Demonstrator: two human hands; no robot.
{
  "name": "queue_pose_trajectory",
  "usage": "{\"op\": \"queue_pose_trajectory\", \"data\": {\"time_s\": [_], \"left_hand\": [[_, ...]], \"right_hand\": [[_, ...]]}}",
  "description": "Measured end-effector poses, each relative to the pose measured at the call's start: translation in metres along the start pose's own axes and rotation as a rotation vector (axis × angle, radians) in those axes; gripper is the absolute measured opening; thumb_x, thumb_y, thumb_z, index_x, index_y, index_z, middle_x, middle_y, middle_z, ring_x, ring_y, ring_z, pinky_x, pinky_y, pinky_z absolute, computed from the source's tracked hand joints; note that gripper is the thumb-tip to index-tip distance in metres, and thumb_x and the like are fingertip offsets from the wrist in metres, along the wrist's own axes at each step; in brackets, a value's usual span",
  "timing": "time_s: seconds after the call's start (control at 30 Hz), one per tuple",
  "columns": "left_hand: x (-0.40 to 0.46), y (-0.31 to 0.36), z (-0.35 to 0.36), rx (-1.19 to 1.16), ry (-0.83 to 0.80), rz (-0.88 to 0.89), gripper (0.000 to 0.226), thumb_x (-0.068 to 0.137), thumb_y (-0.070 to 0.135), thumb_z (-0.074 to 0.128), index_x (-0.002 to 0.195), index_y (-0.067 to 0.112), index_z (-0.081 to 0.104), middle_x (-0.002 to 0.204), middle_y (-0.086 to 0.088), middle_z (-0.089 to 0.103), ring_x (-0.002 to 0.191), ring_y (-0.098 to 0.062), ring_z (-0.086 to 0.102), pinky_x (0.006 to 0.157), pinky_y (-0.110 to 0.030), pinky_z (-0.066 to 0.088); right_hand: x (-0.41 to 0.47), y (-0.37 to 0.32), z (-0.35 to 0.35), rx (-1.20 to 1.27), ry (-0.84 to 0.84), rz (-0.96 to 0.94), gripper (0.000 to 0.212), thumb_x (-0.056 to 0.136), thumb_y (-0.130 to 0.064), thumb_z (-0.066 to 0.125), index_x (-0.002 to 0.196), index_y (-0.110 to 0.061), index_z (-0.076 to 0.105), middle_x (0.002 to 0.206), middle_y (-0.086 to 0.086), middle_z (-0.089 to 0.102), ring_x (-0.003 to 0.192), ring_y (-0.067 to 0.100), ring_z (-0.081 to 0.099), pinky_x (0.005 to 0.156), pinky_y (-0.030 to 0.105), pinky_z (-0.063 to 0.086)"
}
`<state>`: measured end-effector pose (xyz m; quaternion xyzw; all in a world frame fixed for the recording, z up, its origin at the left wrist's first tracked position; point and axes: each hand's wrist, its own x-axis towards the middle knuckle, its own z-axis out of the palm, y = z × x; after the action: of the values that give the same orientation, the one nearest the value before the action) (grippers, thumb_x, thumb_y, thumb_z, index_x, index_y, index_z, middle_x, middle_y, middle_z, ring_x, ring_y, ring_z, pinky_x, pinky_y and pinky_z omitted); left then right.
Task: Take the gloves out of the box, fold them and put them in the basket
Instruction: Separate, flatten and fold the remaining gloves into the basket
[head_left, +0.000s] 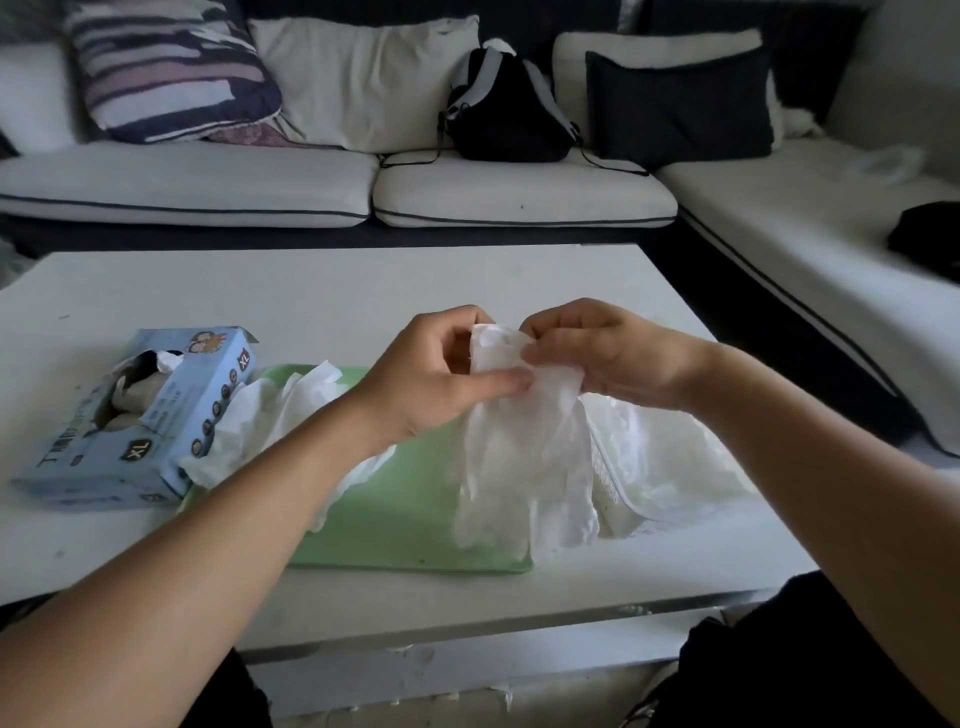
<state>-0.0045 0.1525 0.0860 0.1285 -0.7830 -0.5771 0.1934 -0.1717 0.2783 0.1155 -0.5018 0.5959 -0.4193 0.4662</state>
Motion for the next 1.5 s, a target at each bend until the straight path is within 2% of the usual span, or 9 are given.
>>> {"op": "queue_pose_trajectory", "data": {"time_s": [0.13,0.23,0.4,0.5,0.7,0.93,1.13,1.33,1.5], "left_hand": [[0.004,0.007,0.005,-0.088,0.073,-0.049,0.016,0.093,0.020,0.074,0.101,0.009,0.066,0.074,-0.020,0.068,0.069,-0.024,0.062,0.067,-0.033,0.048],[0.007,0.008,0.008,-0.093,0.137,-0.054,0.014,0.094,0.030,0.069,0.098,0.016,0.067,0.086,-0.039,0.062,0.071,-0.030,0.055,0.069,-0.042,0.041],[0.008,0.015,0.014,-0.078,0.199,-0.007,0.009,0.099,0.025,0.064,0.094,0.018,0.061,0.071,-0.012,0.049,0.057,-0.023,0.035,0.055,-0.029,0.029],[0.010,0.025,0.017,-0.062,0.216,0.028,0.008,0.102,0.018,0.059,0.094,0.018,0.058,0.065,-0.006,0.045,0.050,-0.014,0.027,0.047,-0.023,0.026],[0.023,0.062,0.035,-0.166,0.180,0.124,0.006,0.102,0.018,0.061,0.098,0.015,0.064,0.085,-0.013,0.074,0.082,-0.018,0.068,0.089,-0.037,0.058],[0.058,0.099,0.075,-0.248,0.191,0.018,0.011,0.099,0.020,0.064,0.096,0.010,0.066,0.086,-0.010,0.065,0.059,-0.019,0.065,0.050,-0.027,0.052],[0.094,0.087,0.096,-0.175,0.197,-0.142,0.010,0.097,0.016,0.063,0.094,0.007,0.065,0.077,-0.006,0.069,0.055,-0.017,0.067,0.051,-0.025,0.054],[0.126,0.074,0.093,-0.185,0.231,-0.033,0.010,0.095,0.019,0.070,0.092,0.009,0.066,0.099,-0.015,0.074,0.084,-0.020,0.072,0.087,-0.036,0.061],[0.116,0.055,0.096,-0.030,0.224,0.071,0.009,0.092,0.017,0.074,0.084,0.015,0.069,0.080,-0.006,0.065,0.073,-0.015,0.057,0.075,-0.028,0.051]], "right_hand": [[-0.006,0.002,-0.012,0.050,0.047,0.033,0.029,0.090,-0.019,0.060,0.095,0.009,0.061,0.086,0.014,0.057,0.078,0.028,0.056,0.074,0.036,0.048],[-0.014,-0.002,-0.013,0.092,0.004,0.018,0.012,0.087,-0.021,0.068,0.087,-0.008,0.066,0.078,0.003,0.060,0.069,0.014,0.060,0.059,0.022,0.049],[-0.019,0.000,-0.017,0.041,0.189,-0.040,0.034,0.071,-0.009,0.081,0.101,0.001,0.068,0.096,0.016,0.070,0.089,0.030,0.070,0.076,0.039,0.061],[-0.025,-0.007,-0.023,0.165,0.305,-0.125,0.021,0.078,-0.011,0.073,0.098,-0.004,0.069,0.099,0.014,0.072,0.094,0.027,0.070,0.086,0.039,0.057],[-0.050,-0.039,-0.046,0.226,0.513,-0.246,0.021,0.083,-0.023,0.071,0.092,-0.005,0.065,0.092,0.012,0.069,0.084,0.025,0.066,0.080,0.041,0.055],[-0.086,-0.049,-0.084,0.202,0.720,-0.221,0.028,0.091,-0.018,0.071,0.106,0.005,0.067,0.090,0.016,0.073,0.079,0.025,0.072,0.072,0.035,0.060],[-0.072,-0.013,-0.115,0.170,0.758,-0.071,0.043,0.089,-0.021,0.075,0.112,0.013,0.064,0.107,0.030,0.069,0.088,0.031,0.066,0.089,0.045,0.058],[-0.063,-0.009,-0.138,0.158,0.773,-0.250,0.016,0.094,-0.018,0.069,0.097,-0.002,0.072,0.100,0.017,0.071,0.091,0.029,0.069,0.092,0.048,0.057],[-0.071,0.014,-0.148,0.116,0.619,-0.224,0.027,0.084,-0.019,0.074,0.101,0.001,0.068,0.112,0.021,0.071,0.106,0.033,0.069,0.099,0.045,0.054]]}}
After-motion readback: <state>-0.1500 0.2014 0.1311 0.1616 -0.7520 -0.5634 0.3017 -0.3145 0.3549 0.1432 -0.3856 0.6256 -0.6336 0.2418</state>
